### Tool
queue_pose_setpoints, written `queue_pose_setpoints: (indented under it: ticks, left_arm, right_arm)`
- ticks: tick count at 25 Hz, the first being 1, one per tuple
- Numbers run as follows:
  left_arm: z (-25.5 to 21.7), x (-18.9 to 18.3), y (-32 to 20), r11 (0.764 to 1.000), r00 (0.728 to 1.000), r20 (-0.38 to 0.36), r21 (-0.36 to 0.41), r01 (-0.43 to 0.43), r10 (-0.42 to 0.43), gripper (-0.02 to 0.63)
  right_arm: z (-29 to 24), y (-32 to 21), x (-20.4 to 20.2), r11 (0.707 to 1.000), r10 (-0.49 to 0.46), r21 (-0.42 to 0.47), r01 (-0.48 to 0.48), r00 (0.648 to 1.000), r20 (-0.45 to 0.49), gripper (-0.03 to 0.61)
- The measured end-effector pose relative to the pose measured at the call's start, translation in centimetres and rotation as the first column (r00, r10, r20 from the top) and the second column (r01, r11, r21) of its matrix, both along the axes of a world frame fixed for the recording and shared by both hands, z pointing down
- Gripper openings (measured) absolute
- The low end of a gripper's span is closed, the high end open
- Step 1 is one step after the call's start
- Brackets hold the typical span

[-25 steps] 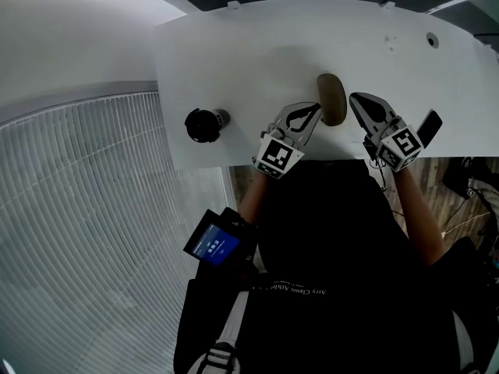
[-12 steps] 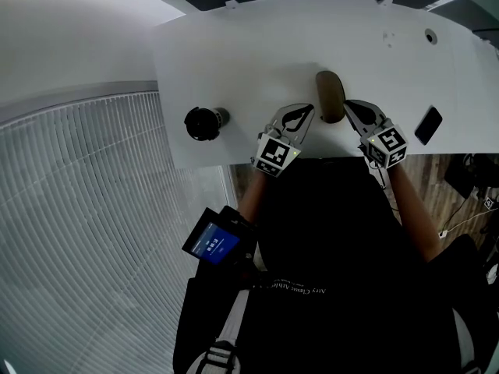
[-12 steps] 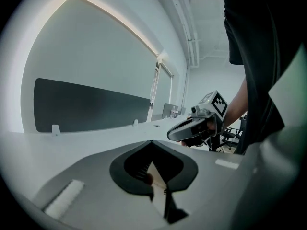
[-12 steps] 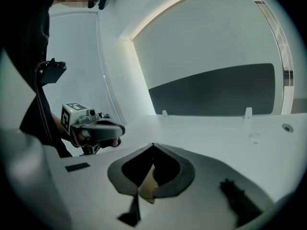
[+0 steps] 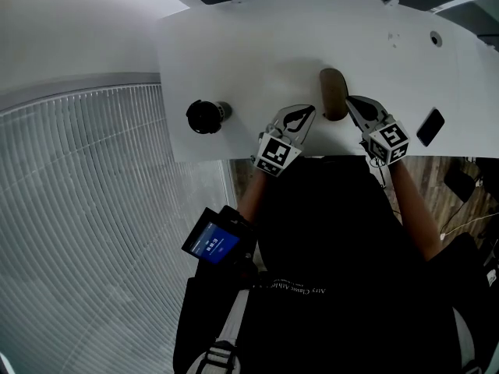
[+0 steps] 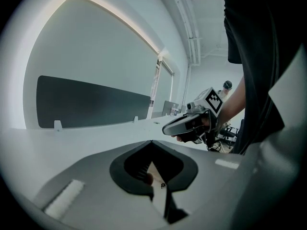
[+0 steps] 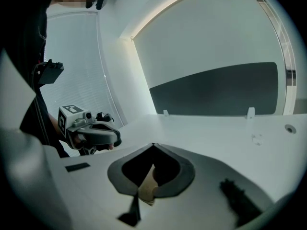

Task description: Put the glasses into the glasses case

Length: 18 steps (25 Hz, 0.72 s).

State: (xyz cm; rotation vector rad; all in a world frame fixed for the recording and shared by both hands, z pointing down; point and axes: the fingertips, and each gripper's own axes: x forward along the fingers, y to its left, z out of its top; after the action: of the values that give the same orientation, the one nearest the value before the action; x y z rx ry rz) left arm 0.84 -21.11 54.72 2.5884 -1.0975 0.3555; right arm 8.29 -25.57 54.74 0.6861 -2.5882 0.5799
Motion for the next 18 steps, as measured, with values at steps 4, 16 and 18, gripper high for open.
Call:
queue_pose_setpoints:
  ticks: [4, 16, 18]
  left_arm:
    - [-0.02, 0.02, -0.13, 1.000, 1.000, 0.010, 0.007, -0.007, 0.007, 0.008]
    - [0.38, 0.14, -0.33, 1.000, 1.000, 0.023, -0.005, -0.018, 0.018, 0.008]
    - [0.42, 0.05, -0.44, 1.000, 1.000, 0.026, -0.005, -0.016, 0.016, 0.008]
  right_arm:
    - [-0.14, -0.06, -0.30, 1.000, -0.004, 0.004, 0.004, 1.000, -0.004, 0.006]
    - [0.32, -0.08, -0.54, 1.000, -0.012, -0.003, 0.012, 1.000, -0.007, 0.006]
    - [0.38, -0.08, -0.73, 1.000, -0.019, -0.007, 0.019, 1.000, -0.007, 0.006]
